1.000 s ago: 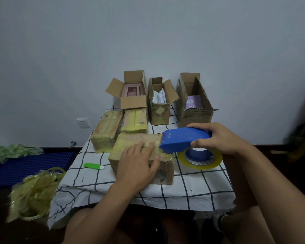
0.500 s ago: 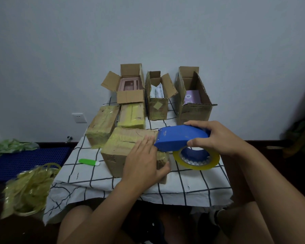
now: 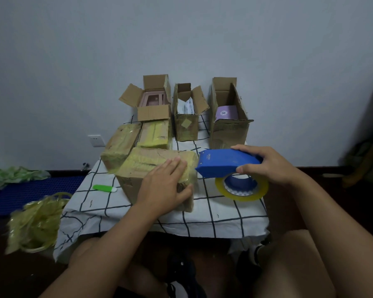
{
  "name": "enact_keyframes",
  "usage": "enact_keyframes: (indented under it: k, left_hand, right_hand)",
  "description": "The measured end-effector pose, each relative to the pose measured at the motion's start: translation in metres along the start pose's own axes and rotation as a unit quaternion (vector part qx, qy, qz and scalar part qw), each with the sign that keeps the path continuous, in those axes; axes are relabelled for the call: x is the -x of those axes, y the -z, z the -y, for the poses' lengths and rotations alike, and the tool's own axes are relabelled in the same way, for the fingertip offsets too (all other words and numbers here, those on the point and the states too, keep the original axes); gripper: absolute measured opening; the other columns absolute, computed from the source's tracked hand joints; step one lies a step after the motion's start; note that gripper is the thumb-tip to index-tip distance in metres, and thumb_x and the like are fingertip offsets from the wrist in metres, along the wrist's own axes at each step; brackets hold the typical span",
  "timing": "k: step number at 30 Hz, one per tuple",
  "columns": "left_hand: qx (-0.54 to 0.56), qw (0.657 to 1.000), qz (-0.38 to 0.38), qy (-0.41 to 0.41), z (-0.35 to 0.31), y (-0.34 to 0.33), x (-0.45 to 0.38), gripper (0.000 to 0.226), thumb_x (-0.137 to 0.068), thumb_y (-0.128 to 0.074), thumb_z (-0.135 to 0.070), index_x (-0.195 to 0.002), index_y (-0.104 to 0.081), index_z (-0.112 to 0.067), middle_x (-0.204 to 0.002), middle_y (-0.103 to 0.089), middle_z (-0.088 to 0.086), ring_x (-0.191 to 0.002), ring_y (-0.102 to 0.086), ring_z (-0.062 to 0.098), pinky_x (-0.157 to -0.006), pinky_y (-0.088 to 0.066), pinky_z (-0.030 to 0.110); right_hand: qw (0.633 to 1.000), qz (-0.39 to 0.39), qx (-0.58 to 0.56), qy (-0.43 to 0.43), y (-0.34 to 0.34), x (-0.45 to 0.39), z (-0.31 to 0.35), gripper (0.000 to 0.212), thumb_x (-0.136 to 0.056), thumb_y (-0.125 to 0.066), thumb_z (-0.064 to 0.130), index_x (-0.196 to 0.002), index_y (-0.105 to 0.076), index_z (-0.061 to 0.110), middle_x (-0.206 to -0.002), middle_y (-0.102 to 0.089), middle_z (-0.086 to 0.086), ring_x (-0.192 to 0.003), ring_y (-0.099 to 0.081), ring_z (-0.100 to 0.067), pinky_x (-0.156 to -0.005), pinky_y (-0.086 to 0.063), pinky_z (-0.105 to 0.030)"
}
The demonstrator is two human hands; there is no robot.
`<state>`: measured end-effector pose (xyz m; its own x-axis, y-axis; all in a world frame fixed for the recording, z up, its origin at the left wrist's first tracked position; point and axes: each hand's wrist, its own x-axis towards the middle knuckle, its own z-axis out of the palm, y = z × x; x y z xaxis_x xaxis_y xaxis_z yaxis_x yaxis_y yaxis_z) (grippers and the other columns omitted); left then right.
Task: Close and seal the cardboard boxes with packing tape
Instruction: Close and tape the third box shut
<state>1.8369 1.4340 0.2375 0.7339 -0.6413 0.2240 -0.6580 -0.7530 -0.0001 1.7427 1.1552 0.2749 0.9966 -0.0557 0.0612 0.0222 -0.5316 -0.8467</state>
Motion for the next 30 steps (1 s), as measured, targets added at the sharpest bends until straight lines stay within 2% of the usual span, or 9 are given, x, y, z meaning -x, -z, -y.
enact_keyframes:
  k: [4, 6, 8, 12, 14, 18, 22, 26, 30]
  left_hand:
    - [-0.007, 1.000, 0.011, -0.013, -0.001, 0.001, 0.001, 0.069, -0.090, -0.024, -0.066, -0.154, -0.016, -0.041, -0.161, -0.015, -0.017, -0.148, -0.023, 0.016, -0.116, -0.025, 0.035]
    - [-0.002, 1.000, 0.017, -0.012, -0.002, 0.003, 0.001, 0.066, -0.091, -0.024, -0.065, -0.153, -0.015, -0.045, -0.161, -0.015, -0.018, -0.148, -0.021, 0.016, -0.116, -0.024, 0.036]
    - [0.001, 1.000, 0.019, -0.012, -0.002, 0.002, 0.001, 0.063, -0.095, -0.029, -0.063, -0.153, -0.014, -0.044, -0.161, -0.012, -0.018, -0.149, -0.016, 0.014, -0.118, -0.017, 0.036]
    - [-0.007, 0.999, 0.012, -0.039, -0.002, 0.002, 0.001, 0.066, -0.095, -0.023, -0.063, -0.155, -0.012, -0.037, -0.161, -0.007, -0.016, -0.150, -0.003, 0.010, -0.118, 0.002, 0.032]
    - [-0.003, 0.999, 0.018, -0.044, -0.001, 0.004, 0.001, 0.064, -0.098, -0.025, -0.062, -0.155, -0.010, -0.037, -0.161, -0.007, -0.017, -0.150, -0.007, 0.008, -0.119, -0.004, 0.031]
    - [0.014, 0.998, 0.027, -0.062, -0.002, 0.011, 0.001, 0.062, -0.098, -0.030, -0.060, -0.152, -0.002, -0.047, -0.161, -0.010, -0.016, -0.149, -0.012, 0.009, -0.118, -0.017, 0.034]
    - [0.021, 0.997, 0.032, -0.066, -0.002, 0.011, -0.001, 0.060, -0.095, -0.042, -0.060, -0.150, -0.020, -0.049, -0.162, -0.018, -0.012, -0.149, -0.018, 0.014, -0.116, -0.024, 0.037]
    - [-0.019, 0.994, 0.077, -0.081, -0.002, 0.016, -0.007, 0.076, -0.084, -0.061, -0.064, -0.148, -0.023, -0.048, -0.162, -0.016, -0.009, -0.148, -0.021, 0.020, -0.110, -0.035, 0.040]
    - [-0.033, 0.992, 0.092, -0.081, -0.006, 0.021, -0.010, 0.077, -0.082, -0.066, -0.057, -0.147, -0.028, -0.043, -0.163, -0.016, -0.006, -0.148, -0.021, 0.023, -0.110, -0.035, 0.041]
  right_hand:
    - [1.000, 0.003, 0.010, -0.011, 0.017, 0.013, -0.009, 0.056, -0.076, -0.073, 0.043, -0.129, -0.058, 0.040, -0.118, -0.061, 0.011, -0.097, -0.063, -0.006, -0.071, -0.051, -0.015]
    - [1.000, 0.011, 0.019, -0.012, 0.020, 0.017, -0.011, 0.050, -0.083, -0.079, 0.033, -0.128, -0.058, 0.040, -0.117, -0.061, 0.011, -0.098, -0.063, -0.009, -0.073, -0.050, -0.017]
    - [0.999, 0.018, 0.036, -0.009, 0.017, 0.017, -0.010, 0.047, -0.085, -0.077, 0.026, -0.126, -0.058, 0.041, -0.116, -0.061, 0.012, -0.099, -0.062, -0.009, -0.076, -0.047, -0.017]
    - [0.995, 0.029, 0.096, -0.009, 0.005, 0.007, -0.002, 0.055, -0.083, -0.078, 0.033, -0.133, -0.057, 0.036, -0.110, -0.056, 0.019, -0.097, -0.058, -0.005, -0.076, -0.044, -0.015]
    - [0.992, 0.035, 0.122, -0.005, 0.002, 0.002, 0.003, 0.057, -0.083, -0.077, 0.036, -0.136, -0.056, 0.033, -0.110, -0.056, 0.019, -0.096, -0.057, -0.004, -0.077, -0.043, -0.015]
    - [0.986, 0.051, 0.158, -0.001, -0.001, -0.009, 0.013, 0.058, -0.083, -0.076, 0.039, -0.137, -0.057, 0.032, -0.119, -0.060, 0.007, -0.100, -0.058, -0.010, -0.088, -0.049, -0.026]
    - [0.982, 0.070, 0.173, -0.007, -0.004, -0.018, 0.022, 0.055, -0.083, -0.075, 0.039, -0.135, -0.058, 0.030, -0.116, -0.061, 0.006, -0.098, -0.059, -0.011, -0.086, -0.049, -0.027]
    - [0.981, 0.080, 0.175, -0.015, -0.004, -0.026, 0.029, 0.045, -0.083, -0.074, 0.038, -0.126, -0.065, 0.029, -0.109, -0.065, 0.005, -0.094, -0.061, -0.011, -0.084, -0.049, -0.028]
    - [0.978, 0.094, 0.185, -0.026, -0.002, -0.033, 0.036, 0.035, -0.085, -0.072, 0.037, -0.118, -0.071, 0.026, -0.105, -0.068, 0.001, -0.092, -0.063, -0.014, -0.082, -0.049, -0.027]
